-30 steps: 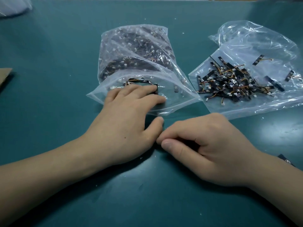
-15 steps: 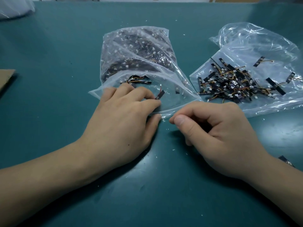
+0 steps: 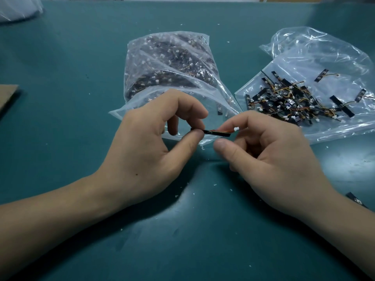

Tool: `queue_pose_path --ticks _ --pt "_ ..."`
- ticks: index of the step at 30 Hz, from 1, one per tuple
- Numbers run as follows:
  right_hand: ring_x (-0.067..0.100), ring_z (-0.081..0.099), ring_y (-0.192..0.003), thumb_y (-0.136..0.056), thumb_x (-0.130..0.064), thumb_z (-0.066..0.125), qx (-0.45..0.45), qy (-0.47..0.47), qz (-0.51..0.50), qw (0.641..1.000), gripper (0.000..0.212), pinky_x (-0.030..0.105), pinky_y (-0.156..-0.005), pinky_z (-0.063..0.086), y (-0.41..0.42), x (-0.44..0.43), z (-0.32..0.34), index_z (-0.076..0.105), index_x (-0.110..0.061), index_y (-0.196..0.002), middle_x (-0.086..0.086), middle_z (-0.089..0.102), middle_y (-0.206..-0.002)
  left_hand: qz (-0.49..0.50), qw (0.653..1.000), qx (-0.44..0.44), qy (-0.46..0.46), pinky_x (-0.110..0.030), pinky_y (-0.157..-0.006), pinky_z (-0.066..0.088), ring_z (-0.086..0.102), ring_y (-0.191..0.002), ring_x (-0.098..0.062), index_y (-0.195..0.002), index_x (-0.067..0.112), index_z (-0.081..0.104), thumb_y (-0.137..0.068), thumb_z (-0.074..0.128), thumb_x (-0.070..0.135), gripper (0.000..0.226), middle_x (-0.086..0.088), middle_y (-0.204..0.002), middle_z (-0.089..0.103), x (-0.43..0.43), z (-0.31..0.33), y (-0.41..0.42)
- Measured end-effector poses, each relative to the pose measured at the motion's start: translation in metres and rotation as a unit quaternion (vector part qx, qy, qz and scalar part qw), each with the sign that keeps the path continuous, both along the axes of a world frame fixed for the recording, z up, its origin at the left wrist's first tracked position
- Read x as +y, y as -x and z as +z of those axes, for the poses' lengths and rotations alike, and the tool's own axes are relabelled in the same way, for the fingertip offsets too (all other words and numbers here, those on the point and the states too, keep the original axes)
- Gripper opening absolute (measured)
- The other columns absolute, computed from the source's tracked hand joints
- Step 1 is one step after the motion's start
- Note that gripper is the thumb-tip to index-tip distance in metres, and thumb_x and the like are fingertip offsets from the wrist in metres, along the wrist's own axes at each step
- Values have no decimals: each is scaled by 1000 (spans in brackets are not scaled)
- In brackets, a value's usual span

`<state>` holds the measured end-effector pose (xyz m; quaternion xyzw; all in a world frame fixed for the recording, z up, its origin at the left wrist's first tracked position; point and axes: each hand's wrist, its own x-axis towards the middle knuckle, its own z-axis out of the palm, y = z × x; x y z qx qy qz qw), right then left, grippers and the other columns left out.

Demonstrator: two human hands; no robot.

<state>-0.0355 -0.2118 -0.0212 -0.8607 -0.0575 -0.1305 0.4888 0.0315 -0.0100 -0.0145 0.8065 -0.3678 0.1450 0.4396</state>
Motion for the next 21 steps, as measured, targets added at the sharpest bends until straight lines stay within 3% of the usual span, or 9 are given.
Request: queue_pose_path --ticks 4,10,16,20,21 --pt "22 57 -52 -91 -34 73 -15 14 -4 1000 7 29 -51 44 0 -1 0 68 -28 -89 0 64 -61 -24 1000 5 -5 -31 -71 47 56 -78 -14 -101 23 63 -86 74 12 22 22 -89 65 0 0 0" --pt "16 52 -49 -90 -28 73 -17 26 13 999 8 17 -50 39 2 -1 3 69 -25 -84 0 63 -61 -41 999 31 -1 -39 -65 46 56 -74 -20 -89 38 48 -85 73 14 35 6 -86 69 0 3 3" --pt "20 51 -47 -92 -28 71 -35 19 13 999 5 29 -47 42 2 -2 1 70 -26 -88 2 64 -61 -29 999 26 8 -36 -65 45 55 -72 -20 -84 34 41 -86 74 12 40 13 -89 71 -1 2 4" --pt "25 62 -55 -94 -24 73 -77 -11 0 997 3 38 -53 48 2 -2 0 72 -28 -95 2 67 -67 -35 996 76 11 -38 -68 50 62 -75 -23 -97 27 60 -94 66 30 8 6 -94 71 1 3 2" --pt "25 63 -56 -94 -24 74 -84 -9 -4 996 4 39 -54 49 2 -2 0 73 -28 -95 1 68 -68 -35 995 94 5 -36 -69 50 65 -78 -23 -101 25 65 -96 61 34 12 6 -92 71 1 5 2"
